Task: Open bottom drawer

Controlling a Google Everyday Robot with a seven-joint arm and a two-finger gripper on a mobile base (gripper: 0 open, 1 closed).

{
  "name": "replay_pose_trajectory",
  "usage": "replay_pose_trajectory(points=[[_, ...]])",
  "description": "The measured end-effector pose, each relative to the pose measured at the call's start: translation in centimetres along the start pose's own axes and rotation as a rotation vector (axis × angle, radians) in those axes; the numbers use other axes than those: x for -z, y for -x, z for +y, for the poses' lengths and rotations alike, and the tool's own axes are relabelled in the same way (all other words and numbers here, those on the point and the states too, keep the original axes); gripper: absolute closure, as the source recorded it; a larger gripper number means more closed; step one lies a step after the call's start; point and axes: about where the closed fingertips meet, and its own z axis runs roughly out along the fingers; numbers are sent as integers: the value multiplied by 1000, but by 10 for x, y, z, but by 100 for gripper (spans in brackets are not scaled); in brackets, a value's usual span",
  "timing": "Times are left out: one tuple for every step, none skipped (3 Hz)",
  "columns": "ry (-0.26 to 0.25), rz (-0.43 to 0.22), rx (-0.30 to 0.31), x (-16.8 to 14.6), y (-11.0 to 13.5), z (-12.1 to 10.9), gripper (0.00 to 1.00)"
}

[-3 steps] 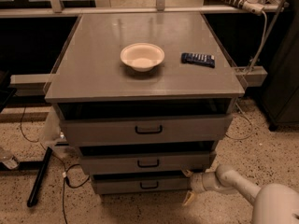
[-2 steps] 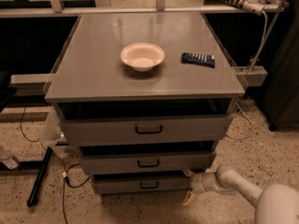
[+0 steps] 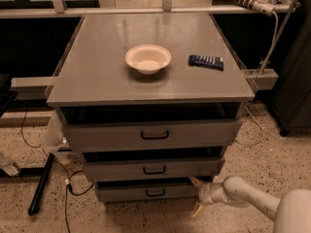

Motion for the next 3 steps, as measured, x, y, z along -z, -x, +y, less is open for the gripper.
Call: replay_pose_trajectory(points=[[6, -1, -3, -6, 0, 0, 0], [15, 10, 0, -22, -6, -5, 0], [36, 56, -22, -47, -33, -8, 0]])
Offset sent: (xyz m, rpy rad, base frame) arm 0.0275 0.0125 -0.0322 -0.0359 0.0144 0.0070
